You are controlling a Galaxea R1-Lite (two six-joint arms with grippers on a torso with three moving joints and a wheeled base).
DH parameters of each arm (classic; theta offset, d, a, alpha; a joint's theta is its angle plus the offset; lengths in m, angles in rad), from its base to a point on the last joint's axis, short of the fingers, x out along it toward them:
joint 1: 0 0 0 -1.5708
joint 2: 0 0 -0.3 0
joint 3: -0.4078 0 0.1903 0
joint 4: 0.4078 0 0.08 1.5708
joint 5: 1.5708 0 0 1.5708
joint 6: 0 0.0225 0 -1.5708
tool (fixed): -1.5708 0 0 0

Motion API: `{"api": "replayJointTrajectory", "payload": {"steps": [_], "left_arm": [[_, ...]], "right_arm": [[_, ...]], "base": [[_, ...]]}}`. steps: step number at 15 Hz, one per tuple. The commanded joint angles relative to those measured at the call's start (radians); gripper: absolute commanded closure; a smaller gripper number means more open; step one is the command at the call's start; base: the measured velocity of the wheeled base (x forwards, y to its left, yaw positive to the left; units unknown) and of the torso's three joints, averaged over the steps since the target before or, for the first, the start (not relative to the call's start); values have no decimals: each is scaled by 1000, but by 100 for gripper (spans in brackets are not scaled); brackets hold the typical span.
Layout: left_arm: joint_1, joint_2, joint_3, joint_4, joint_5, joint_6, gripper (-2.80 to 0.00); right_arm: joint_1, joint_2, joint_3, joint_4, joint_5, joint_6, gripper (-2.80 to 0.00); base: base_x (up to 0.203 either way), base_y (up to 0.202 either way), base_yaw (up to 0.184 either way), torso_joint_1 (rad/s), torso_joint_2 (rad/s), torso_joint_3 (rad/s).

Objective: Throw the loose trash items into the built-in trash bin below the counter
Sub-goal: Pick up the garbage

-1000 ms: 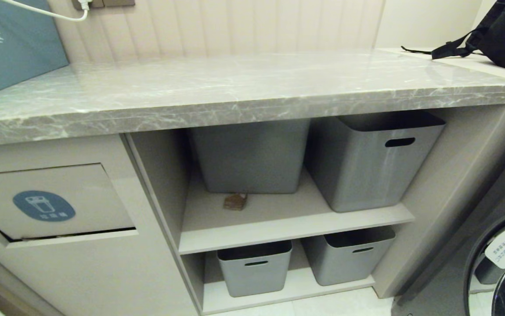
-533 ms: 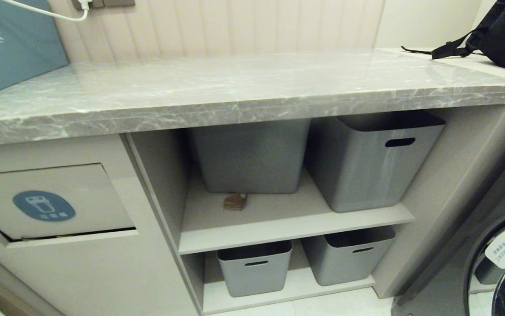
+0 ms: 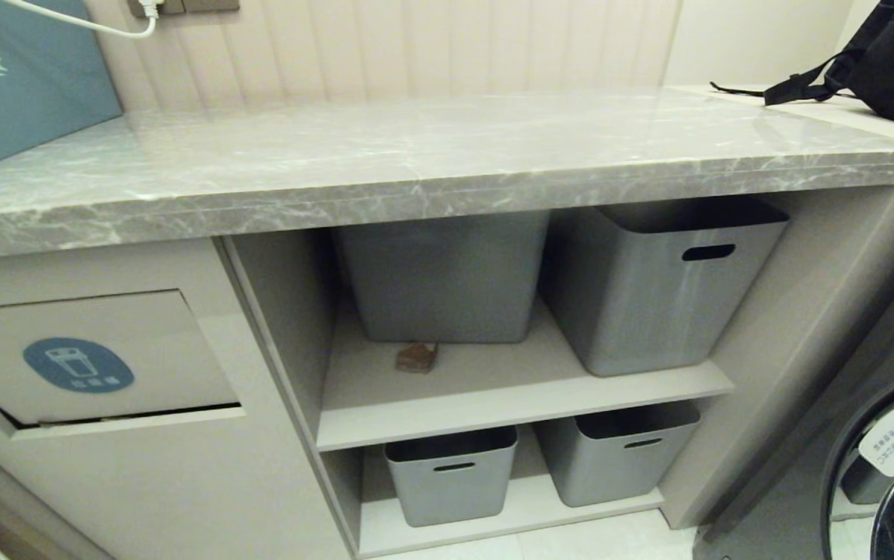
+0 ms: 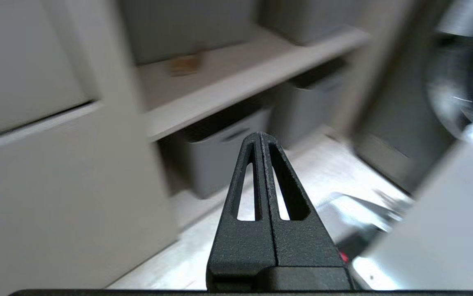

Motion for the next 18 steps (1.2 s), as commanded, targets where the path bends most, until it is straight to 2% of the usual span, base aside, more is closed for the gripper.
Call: {"api": "replayJointTrajectory", "payload": {"steps": [1, 3, 4, 6, 7, 9, 13, 15, 18], "left_arm": [[-16, 302, -96, -25, -84, 30, 0], [-84, 486, -142, -88, -106, 74, 0], [-152, 570, -146, -125, -99, 111, 0], [-294, 696, -127, -200, -37, 165, 0], [-339, 754, -106, -273, 10, 181, 0], [-371, 816, -64, -381, 49, 191, 0], [-500, 815, 16, -394, 46, 174, 0], [-507, 809, 73, -393, 51, 172, 0], [-507, 817, 81, -382, 71, 169, 0]], "right_arm": [[0, 0, -1, 1, -1, -6, 0], [0, 0, -1, 1, 1, -9, 0], [0, 0, -1, 1, 4, -13, 0], [0, 0, 0, 1, 4, -15, 0], [0, 0, -1, 1, 1, 0, 0], [0, 0, -1, 1, 1, 0, 0], [0, 0, -1, 1, 1, 0, 0], [0, 0, -1, 1, 1, 0, 0], [1, 0, -1, 1, 1, 0, 0]], "base": [[0, 0, 0, 0, 0, 0], [0, 0, 0, 0, 0, 0], [0, 0, 0, 0, 0, 0], [0, 0, 0, 0, 0, 0], [0, 0, 0, 0, 0, 0], [0, 0, 0, 0, 0, 0], [0, 0, 0, 0, 0, 0], [0, 0, 0, 0, 0, 0], [0, 0, 0, 0, 0, 0]]}}
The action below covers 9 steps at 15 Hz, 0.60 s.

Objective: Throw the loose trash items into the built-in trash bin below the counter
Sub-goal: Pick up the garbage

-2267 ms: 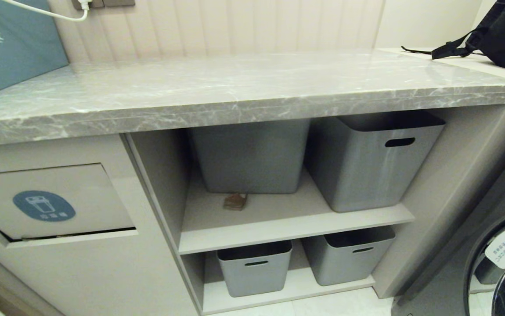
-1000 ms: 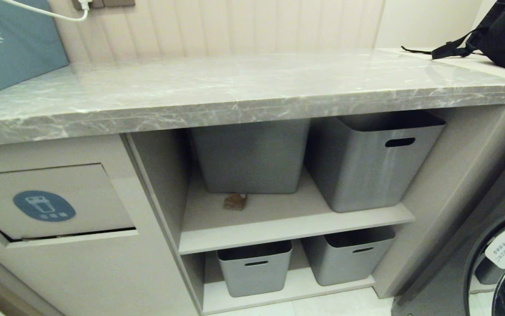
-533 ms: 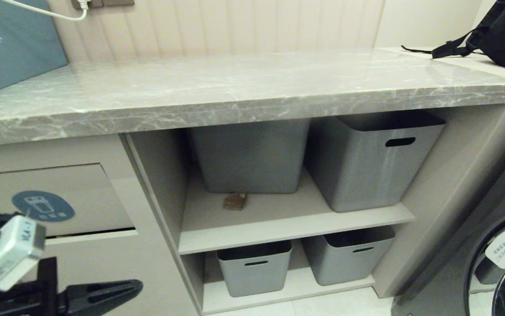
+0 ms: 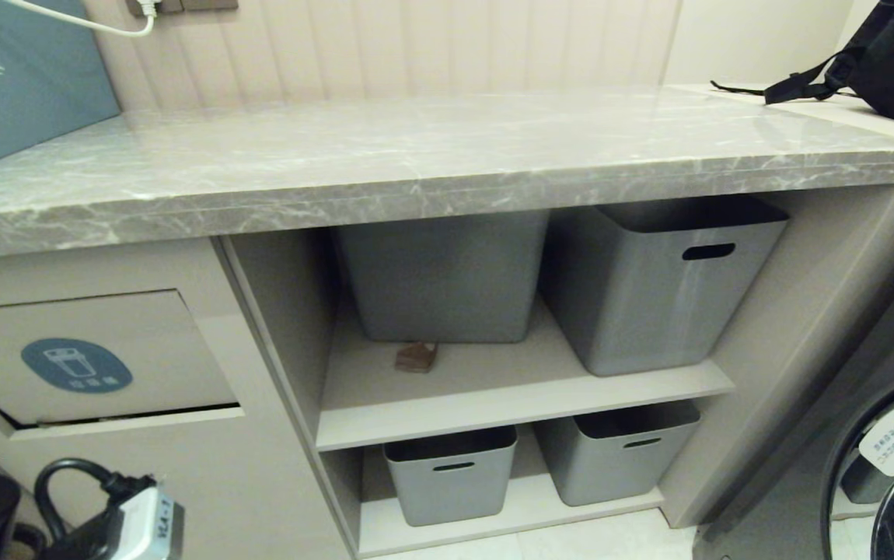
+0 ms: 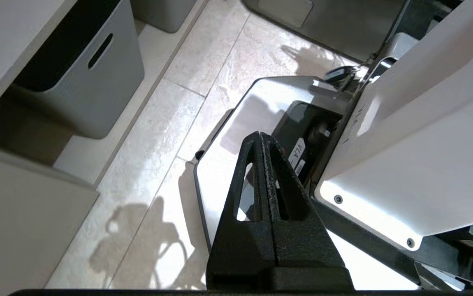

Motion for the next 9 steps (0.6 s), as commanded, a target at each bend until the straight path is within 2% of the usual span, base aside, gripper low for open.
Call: {"api": "replayJointTrajectory", "payload": {"steps": [1, 3, 4, 7, 9], "left_arm": [[1, -10, 17, 5, 1, -12, 0], [-1, -6, 8, 16, 13, -21, 0], [-1, 10, 6, 15, 20, -21, -280], [-8, 95, -35, 10, 31, -24, -280], [-49, 196, -73, 6, 26, -25, -280]], "right_arm": [[1, 0, 0, 1, 0, 0, 0], [1, 0, 0, 1, 0, 0, 0], [0, 0, 0, 1, 0, 0, 0], [0, 0, 0, 1, 0, 0, 0], [1, 0, 0, 1, 0, 0, 0]], "base": [[0, 0, 0, 0, 0, 0], [0, 0, 0, 0, 0, 0], [0, 0, 0, 0, 0, 0], [0, 0, 0, 0, 0, 0], [0, 0, 0, 0, 0, 0]]}}
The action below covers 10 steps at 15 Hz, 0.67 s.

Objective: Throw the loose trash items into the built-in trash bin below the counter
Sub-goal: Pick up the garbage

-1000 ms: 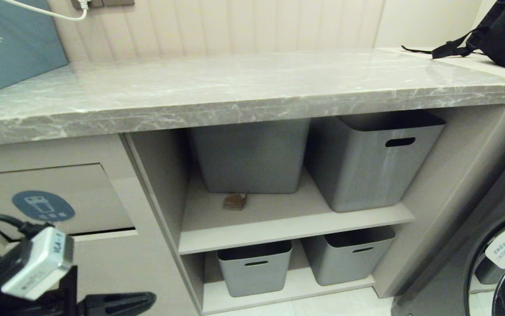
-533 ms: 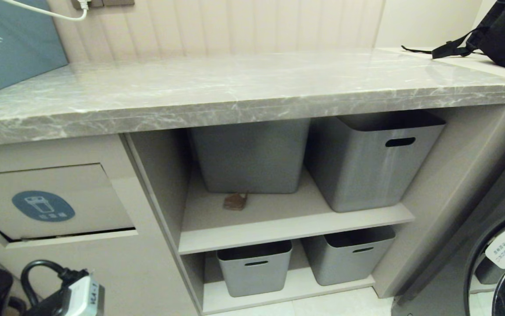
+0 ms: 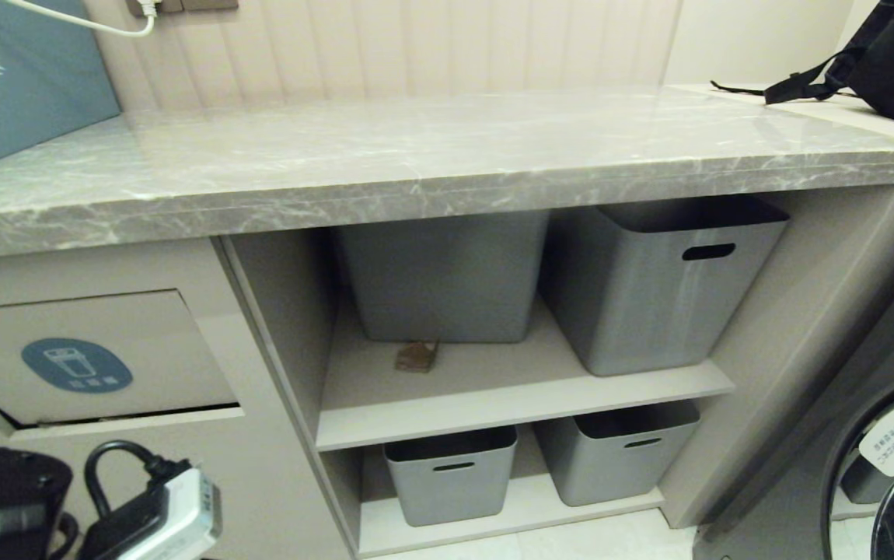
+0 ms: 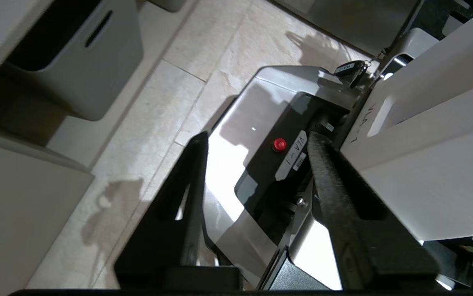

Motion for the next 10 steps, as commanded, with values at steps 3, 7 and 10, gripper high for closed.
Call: {"api": "replayJointTrajectory", "payload": {"steps": [3, 7, 10], "left_arm": [[-94, 187, -77, -14, -7, 1, -280], [-78, 303, -134, -6, 7, -19, -280], [-116, 397, -243, 11, 8, -41, -280]], "right_arm": [[0, 0, 0, 1, 0, -1, 0], [1, 0, 0, 1, 0, -1, 0], [1, 0, 0, 1, 0, -1, 0]], "base": [[0, 0, 0, 0, 0, 0], [0, 0, 0, 0, 0, 0], [0, 0, 0, 0, 0, 0]]}}
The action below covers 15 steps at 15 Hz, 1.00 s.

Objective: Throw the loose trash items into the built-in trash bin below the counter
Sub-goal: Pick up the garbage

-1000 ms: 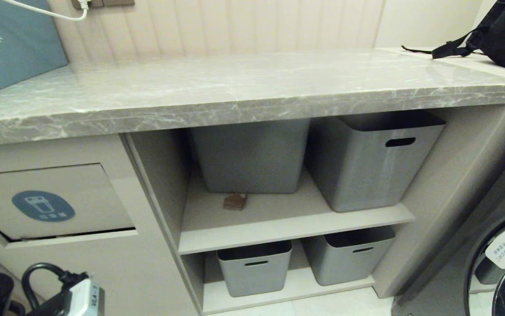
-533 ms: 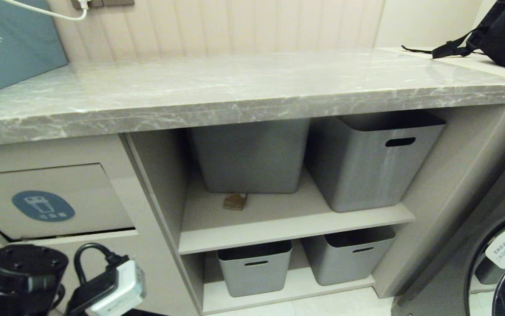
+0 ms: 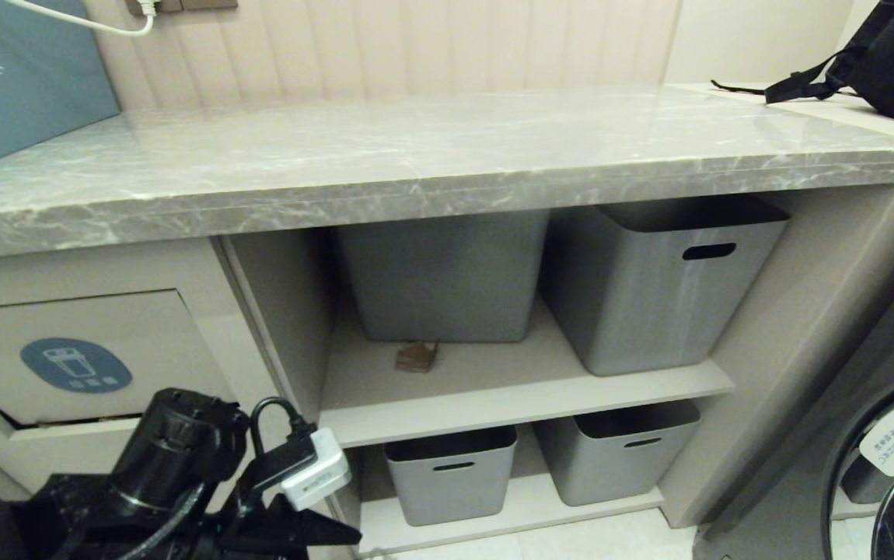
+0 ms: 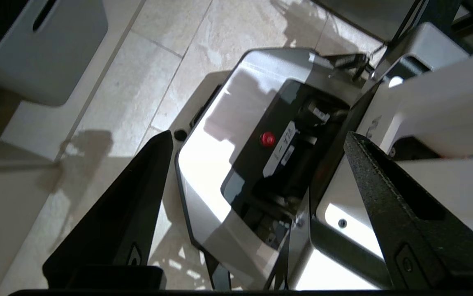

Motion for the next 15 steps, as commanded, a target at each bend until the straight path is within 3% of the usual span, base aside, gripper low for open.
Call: {"api": "replayJointTrajectory", "payload": {"steps": [1, 5, 7, 9, 12, 15], "left_arm": [[-24, 92, -65, 1, -3, -6, -280], [-44, 140, -82, -14, 1, -7, -280], [-43, 168, -87, -55, 47, -16, -280], [-49, 224, -95, -148, 122, -83, -280], [-58, 331, -167, -249, 273, -194, -280], [-83, 476, -332, -311, 530, -357, -280]], "right_arm": [[1, 0, 0, 1, 1, 0, 0], [0, 0, 0, 1, 1, 0, 0], [1, 0, 0, 1, 1, 0, 0], [0, 0, 0, 1, 1, 0, 0], [0, 0, 0, 1, 1, 0, 0], [0, 0, 0, 1, 1, 0, 0]], "base": [[0, 0, 0, 0, 0, 0], [0, 0, 0, 0, 0, 0], [0, 0, 0, 0, 0, 0], [0, 0, 0, 0, 0, 0], [0, 0, 0, 0, 0, 0], [0, 0, 0, 0, 0, 0]]}}
